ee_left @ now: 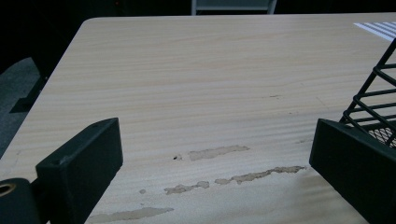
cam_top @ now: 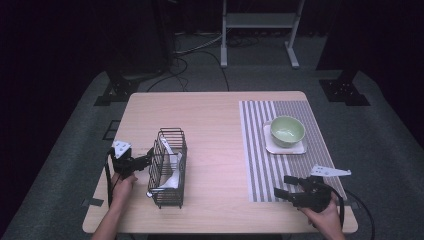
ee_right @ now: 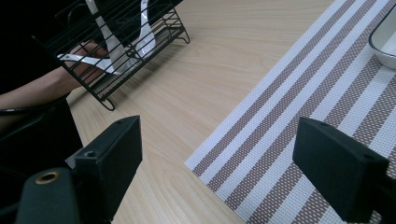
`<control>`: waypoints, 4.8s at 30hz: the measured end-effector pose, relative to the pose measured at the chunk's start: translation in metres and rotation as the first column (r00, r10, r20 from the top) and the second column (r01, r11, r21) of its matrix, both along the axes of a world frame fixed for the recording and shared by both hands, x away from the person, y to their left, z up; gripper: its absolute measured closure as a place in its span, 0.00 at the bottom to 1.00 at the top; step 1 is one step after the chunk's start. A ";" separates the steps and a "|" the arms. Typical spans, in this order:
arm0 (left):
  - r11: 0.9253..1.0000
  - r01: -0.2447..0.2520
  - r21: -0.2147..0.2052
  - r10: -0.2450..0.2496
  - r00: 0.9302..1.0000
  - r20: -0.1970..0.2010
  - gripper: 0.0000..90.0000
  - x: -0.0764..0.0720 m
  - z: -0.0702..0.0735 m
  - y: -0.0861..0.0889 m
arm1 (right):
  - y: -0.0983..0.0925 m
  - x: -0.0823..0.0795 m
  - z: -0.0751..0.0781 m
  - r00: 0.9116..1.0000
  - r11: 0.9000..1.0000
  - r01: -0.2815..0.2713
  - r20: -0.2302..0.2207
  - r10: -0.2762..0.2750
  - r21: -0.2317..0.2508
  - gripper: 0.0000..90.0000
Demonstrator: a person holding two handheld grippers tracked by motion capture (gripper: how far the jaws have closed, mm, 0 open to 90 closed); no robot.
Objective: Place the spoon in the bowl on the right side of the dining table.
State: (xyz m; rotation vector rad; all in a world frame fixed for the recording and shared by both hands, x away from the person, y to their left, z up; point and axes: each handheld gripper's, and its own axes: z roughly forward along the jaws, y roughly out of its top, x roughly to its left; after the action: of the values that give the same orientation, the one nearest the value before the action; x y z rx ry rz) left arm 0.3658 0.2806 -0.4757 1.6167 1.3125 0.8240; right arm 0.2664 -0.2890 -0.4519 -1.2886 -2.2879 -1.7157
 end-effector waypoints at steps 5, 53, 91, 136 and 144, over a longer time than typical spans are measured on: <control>1.000 -0.002 0.000 0.002 1.000 0.002 0.02 0.000 0.000 0.000 | 0.001 0.001 -0.001 1.000 1.000 -0.015 -0.008 0.015 0.003 0.17; 1.000 0.010 0.004 -0.010 1.000 0.004 0.02 -0.001 0.000 -0.001 | 0.090 0.028 0.057 0.977 0.977 -0.211 -0.042 0.211 -0.009 0.17; 1.000 0.012 0.002 -0.012 1.000 0.006 0.02 -0.001 0.000 0.000 | 0.159 0.054 0.095 0.941 0.939 -0.337 -0.058 0.334 -0.070 0.17; 1.000 0.015 0.003 -0.015 1.000 0.003 0.02 -0.001 0.000 0.000 | 0.209 0.071 0.108 0.917 0.914 -0.396 -0.084 0.389 -0.089 0.20; 1.000 0.015 0.002 -0.015 1.000 0.001 0.02 -0.001 0.000 0.000 | 0.217 0.076 0.110 0.914 0.911 -0.403 -0.092 0.396 -0.084 0.20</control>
State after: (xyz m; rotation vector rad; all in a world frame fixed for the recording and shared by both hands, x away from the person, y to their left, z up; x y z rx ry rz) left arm 0.3652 0.2804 -0.4757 1.6257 1.2972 0.8176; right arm 0.3422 -0.0723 -0.3423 -0.7952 -2.4088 -1.4082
